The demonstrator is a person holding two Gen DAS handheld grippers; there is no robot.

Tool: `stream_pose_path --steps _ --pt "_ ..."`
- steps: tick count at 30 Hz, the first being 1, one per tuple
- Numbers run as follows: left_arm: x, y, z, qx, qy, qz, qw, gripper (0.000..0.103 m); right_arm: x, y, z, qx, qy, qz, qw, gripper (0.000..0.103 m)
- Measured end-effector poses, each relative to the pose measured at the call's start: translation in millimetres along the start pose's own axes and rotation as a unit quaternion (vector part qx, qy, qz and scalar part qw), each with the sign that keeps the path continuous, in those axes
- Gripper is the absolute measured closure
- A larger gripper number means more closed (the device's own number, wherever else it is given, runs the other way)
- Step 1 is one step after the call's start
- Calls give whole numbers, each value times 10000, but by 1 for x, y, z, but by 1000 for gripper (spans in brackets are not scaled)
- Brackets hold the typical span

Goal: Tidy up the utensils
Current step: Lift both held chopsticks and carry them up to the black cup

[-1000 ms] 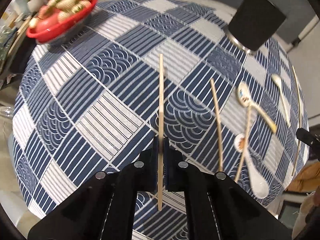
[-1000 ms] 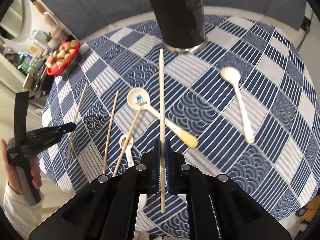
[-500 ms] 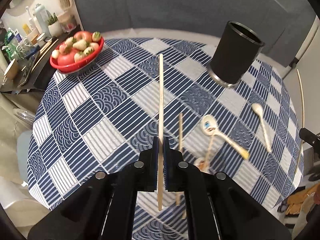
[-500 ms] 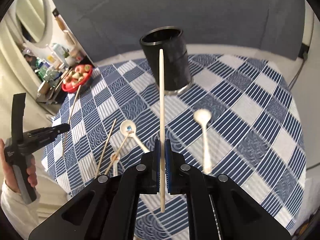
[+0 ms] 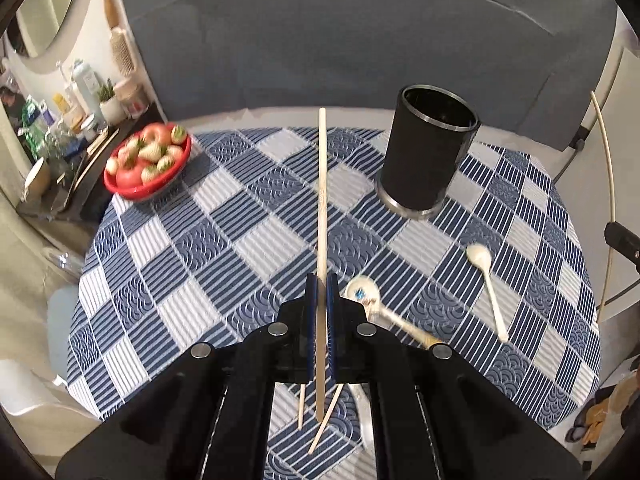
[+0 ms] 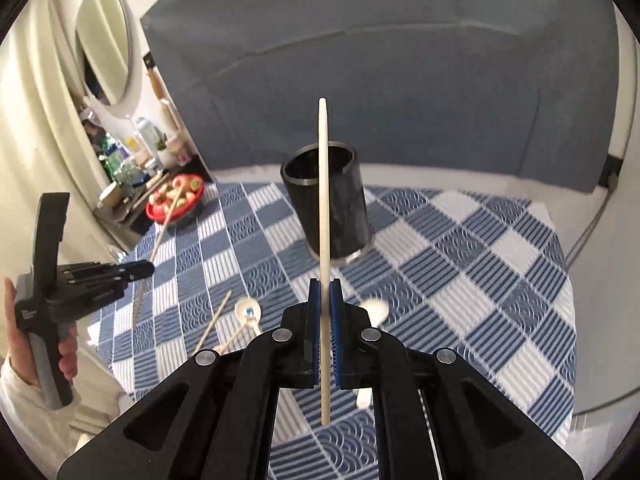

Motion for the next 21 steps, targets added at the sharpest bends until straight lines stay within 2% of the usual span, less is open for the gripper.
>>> stream_pose_path --steps 4,9,13,21 --pt "15 -4 -28 136 -197 -71 9997 98 2 -3 -22 289 122 -102 9995 98" --pt "29 -8 -70 349 -198 95 9991 98 7 -8 -59 643 234 -363 9970 98" --pt "41 -10 -98 548 -273 36 9981 98 11 -13 -90 930 419 -502 9935 98" --pt "56 -25 -138 759 -292 468 9956 98 29 -37 -131 1315 313 -1096 9848 98"
Point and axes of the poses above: each gripper's, at about its wrist camera, not at the fingertips, and y roughly against the way its jaws point, x to its right, z to its underside, the point moved 1 cm from there along -y, roughly the way its jaws point, and after that the axes turned 10 degrees about z, right-handed, at the moved point
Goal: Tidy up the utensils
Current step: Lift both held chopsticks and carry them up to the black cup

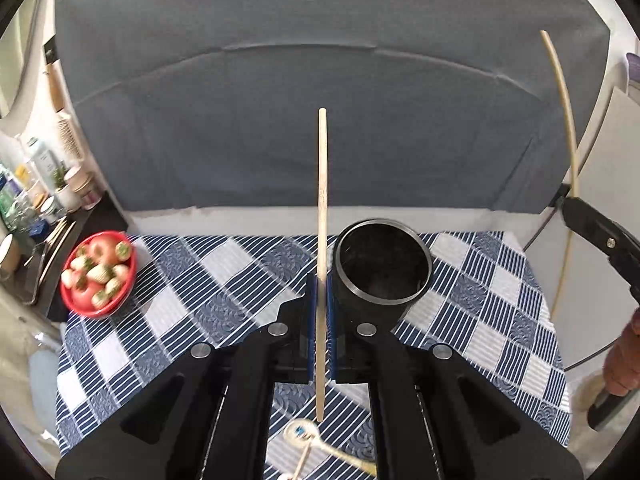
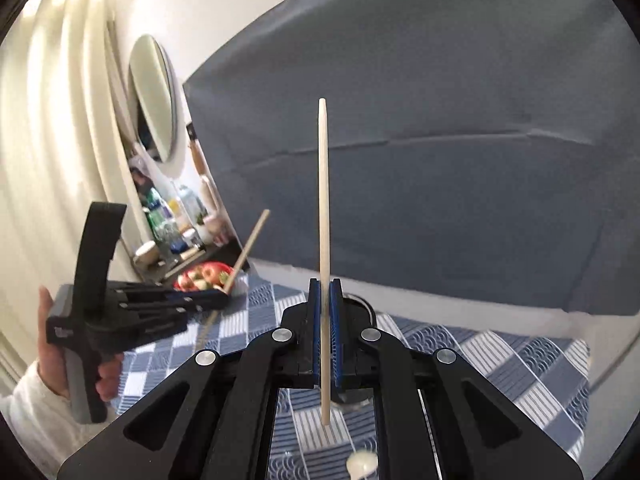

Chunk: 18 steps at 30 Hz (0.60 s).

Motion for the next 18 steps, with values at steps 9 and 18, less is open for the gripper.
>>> stream_pose_path --steps 9,18 --pt "1 -30 -27 168 29 265 9995 98 11 -41 -16 132 42 -566 9983 98" --pt "0 -52 -46 275 27 742 9969 98 25 -82 -23 161 -87 -1028 9945 98"
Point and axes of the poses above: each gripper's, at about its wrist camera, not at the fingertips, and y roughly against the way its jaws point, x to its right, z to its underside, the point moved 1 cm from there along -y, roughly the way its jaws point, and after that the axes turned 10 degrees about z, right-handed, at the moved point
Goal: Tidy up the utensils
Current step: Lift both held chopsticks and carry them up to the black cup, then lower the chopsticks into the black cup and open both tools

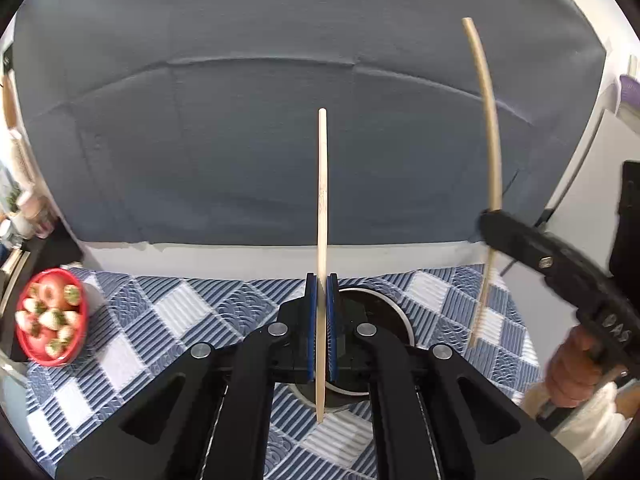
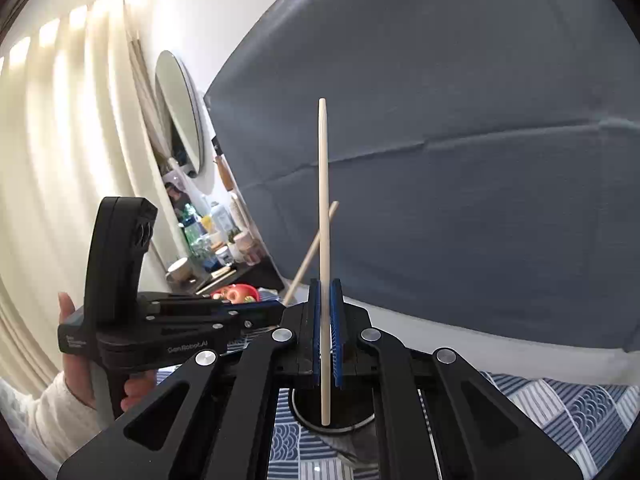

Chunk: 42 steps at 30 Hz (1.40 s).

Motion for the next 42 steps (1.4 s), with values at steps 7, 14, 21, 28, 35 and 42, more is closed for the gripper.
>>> stream_pose_path --steps 7,14,21,28,35,42 --pt "-20 -16 1 569 370 878 9938 98 11 -24 6 -20 -67 -297 9995 98" --pt "-43 -40 17 915 730 1525 9814 98 13 -47 20 -144 34 -413 9990 98" --pt "-56 -55 39 1064 816 1797 9746 98 20 -82 43 -422 -220 -438 9979 98" --pt "-49 -48 51 983 498 1739 9786 98 6 -86 53 -663 21 -351 9972 98" --pt "-44 -34 68 750 275 1461 9860 98 0 -69 67 -885 341 -99 9954 98" --pt "-46 -15 74 825 315 1126 9897 37 -10 -47 67 -844 671 343 9936 89"
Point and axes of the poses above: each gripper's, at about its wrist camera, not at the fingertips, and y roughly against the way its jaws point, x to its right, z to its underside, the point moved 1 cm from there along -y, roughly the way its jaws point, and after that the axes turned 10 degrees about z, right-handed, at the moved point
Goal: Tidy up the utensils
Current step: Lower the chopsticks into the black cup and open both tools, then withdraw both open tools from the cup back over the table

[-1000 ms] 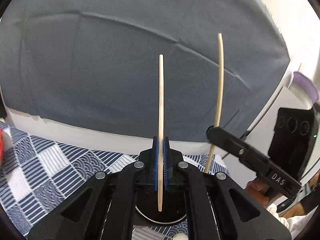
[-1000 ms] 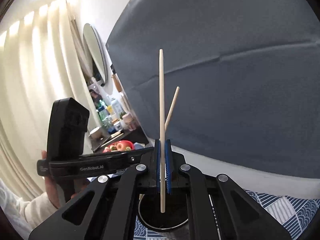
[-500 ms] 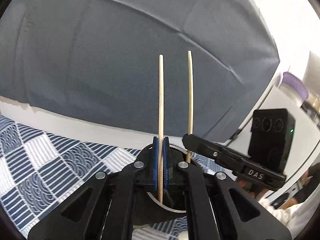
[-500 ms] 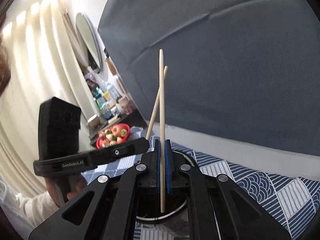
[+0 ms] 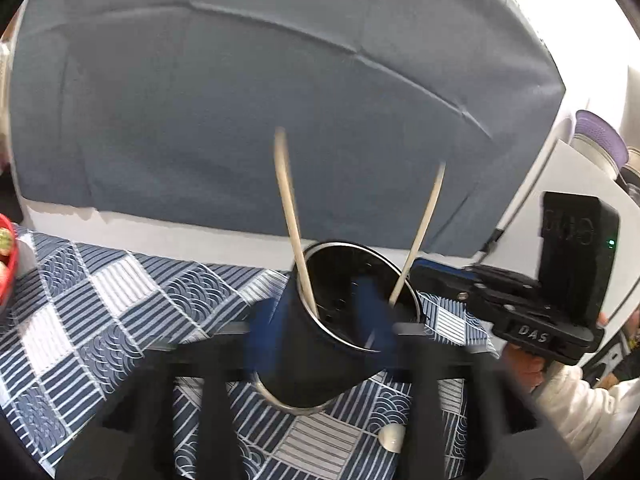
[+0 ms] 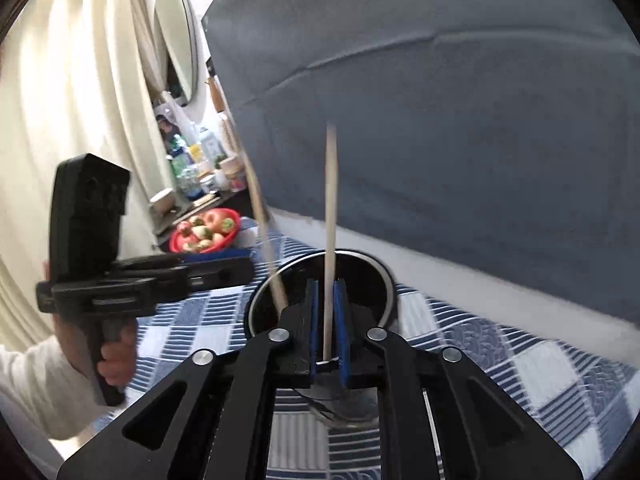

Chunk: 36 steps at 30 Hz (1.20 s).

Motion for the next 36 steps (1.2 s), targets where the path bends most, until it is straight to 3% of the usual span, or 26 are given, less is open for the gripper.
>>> stream_pose_path --steps 1,2,3,7,13,20,30,36 --pt "1 7 -1 72 -7 -72 9999 36 -2 8 -1 41 87 117 9999 84" --pt "1 14 -2 120 9 -125 9998 30 0 16 1 66 136 180 9997 69" --pt "0 18 -2 131 42 -149 9998 21 0 24 2 109 190 278 9994 46" --pt "-3 42 2 146 101 -366 9992 10 -3 53 3 289 162 555 9979 15" --pt "0 74 17 35 36 -760 9971 6 -13 80 9 293 132 895 9955 14" --pt "4 108 50 -305 -23 -1150 9929 6 -32 114 13 313 121 906 9953 11" --pt "-4 166 109 -513 496 -1295 9890 6 -78 157 35 365 362 978 9939 10" --pt "-3 196 141 -609 545 -1545 9846 6 -101 172 61 263 344 1008 9940 10"
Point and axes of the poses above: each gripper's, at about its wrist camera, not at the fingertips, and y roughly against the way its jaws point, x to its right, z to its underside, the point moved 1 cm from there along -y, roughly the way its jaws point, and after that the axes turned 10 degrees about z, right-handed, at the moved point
